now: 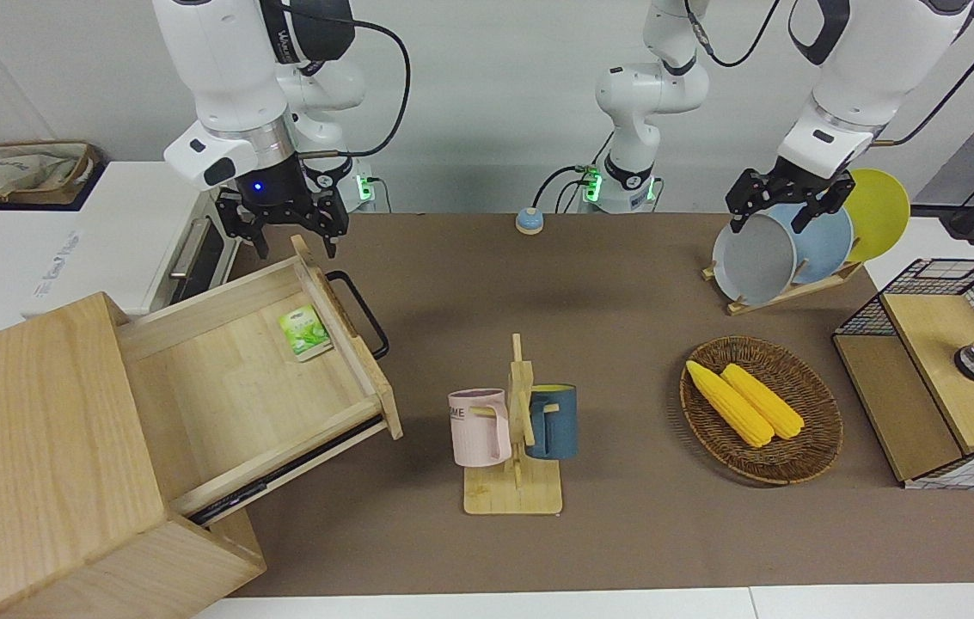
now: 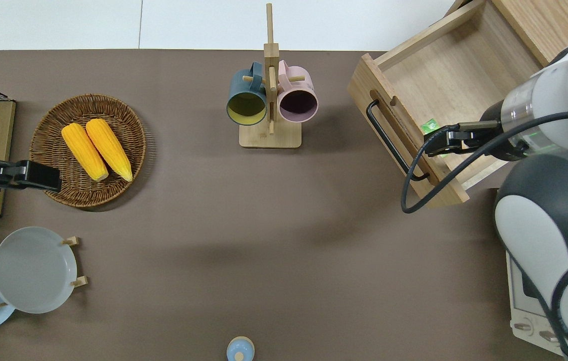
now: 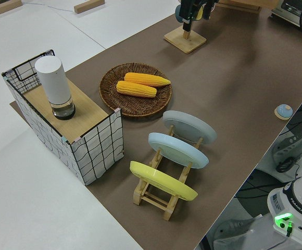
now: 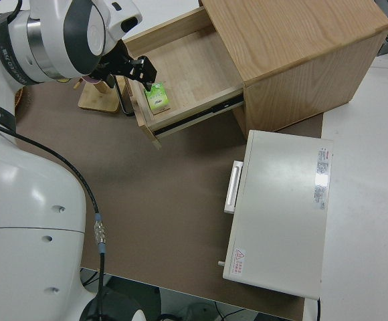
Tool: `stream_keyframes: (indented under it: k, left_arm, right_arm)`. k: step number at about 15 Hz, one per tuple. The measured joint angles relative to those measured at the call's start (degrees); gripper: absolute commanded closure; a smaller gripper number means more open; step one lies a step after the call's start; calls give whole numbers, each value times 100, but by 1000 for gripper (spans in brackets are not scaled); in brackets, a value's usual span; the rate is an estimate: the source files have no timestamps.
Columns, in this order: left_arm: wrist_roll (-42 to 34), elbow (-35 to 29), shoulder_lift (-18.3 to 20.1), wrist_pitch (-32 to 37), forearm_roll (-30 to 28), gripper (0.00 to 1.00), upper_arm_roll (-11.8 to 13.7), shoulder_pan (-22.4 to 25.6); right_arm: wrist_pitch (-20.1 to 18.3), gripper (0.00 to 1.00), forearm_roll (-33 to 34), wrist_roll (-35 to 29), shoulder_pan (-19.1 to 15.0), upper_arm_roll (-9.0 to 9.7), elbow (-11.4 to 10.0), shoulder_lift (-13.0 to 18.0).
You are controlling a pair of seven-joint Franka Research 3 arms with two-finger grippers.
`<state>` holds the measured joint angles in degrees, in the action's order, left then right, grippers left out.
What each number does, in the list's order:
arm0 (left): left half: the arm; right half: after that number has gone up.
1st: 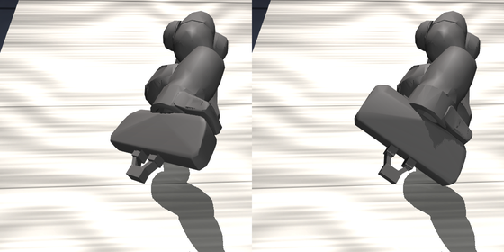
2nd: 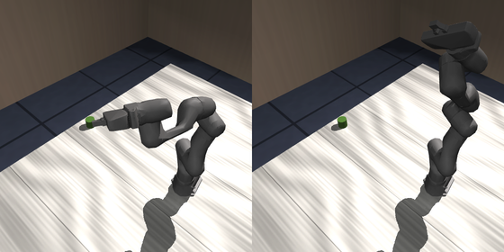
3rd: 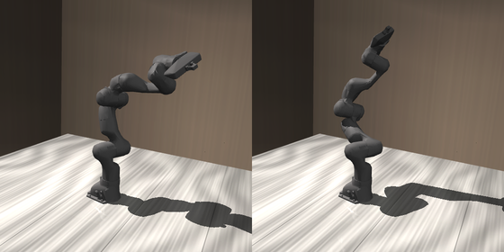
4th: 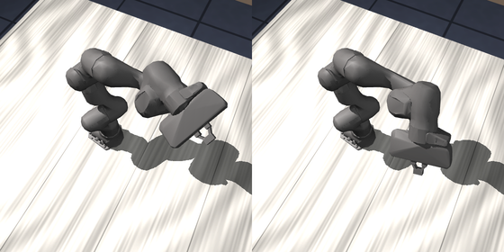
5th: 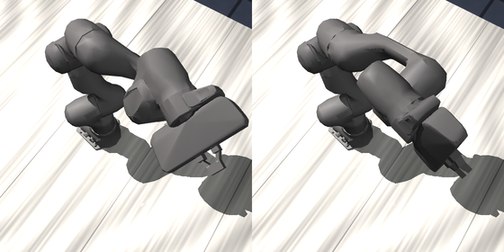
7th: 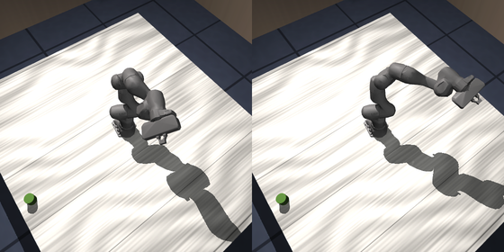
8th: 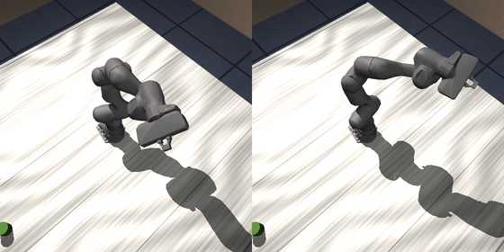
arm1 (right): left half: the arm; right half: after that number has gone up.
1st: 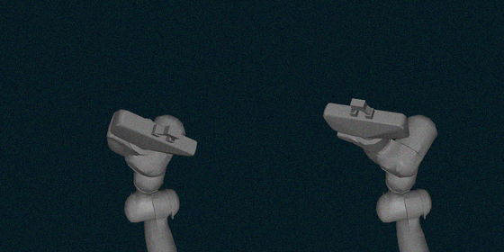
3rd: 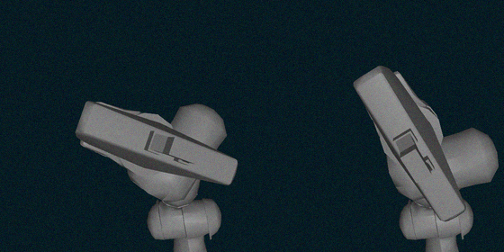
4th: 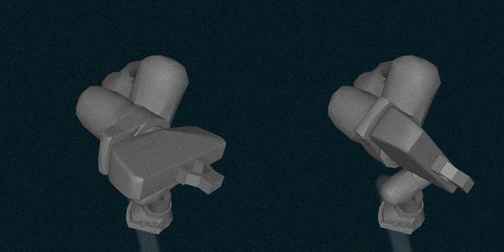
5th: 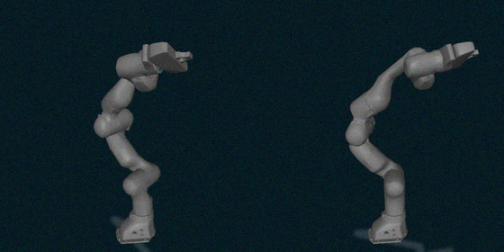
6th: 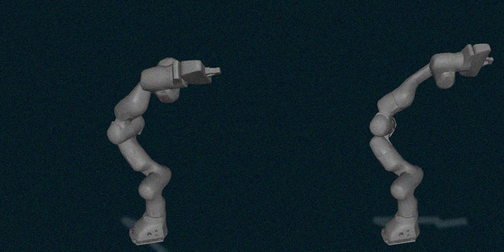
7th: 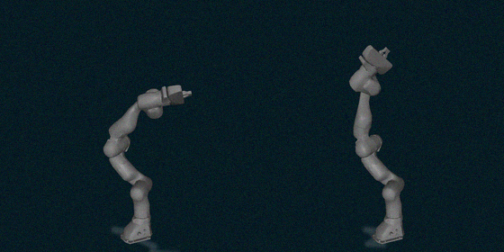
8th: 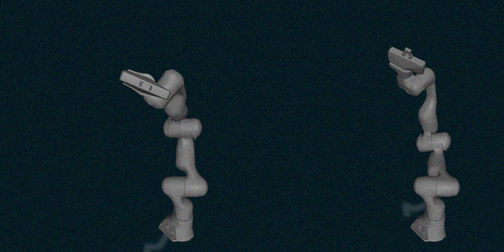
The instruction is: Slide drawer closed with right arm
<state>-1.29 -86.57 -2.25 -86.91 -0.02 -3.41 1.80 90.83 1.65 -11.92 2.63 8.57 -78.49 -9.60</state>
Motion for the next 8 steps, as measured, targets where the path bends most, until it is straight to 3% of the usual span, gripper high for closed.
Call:
stream_keyframes:
  k: [3, 8]
  left_arm:
    - [0, 0, 0, 0, 0, 7, 0, 0]
    - [0, 0, 0, 0, 0, 7, 0, 0]
  right_arm:
    - [0, 999, 0, 1, 0, 0, 9, 20]
    - [0, 1000, -1, 2, 0, -3, 10, 29]
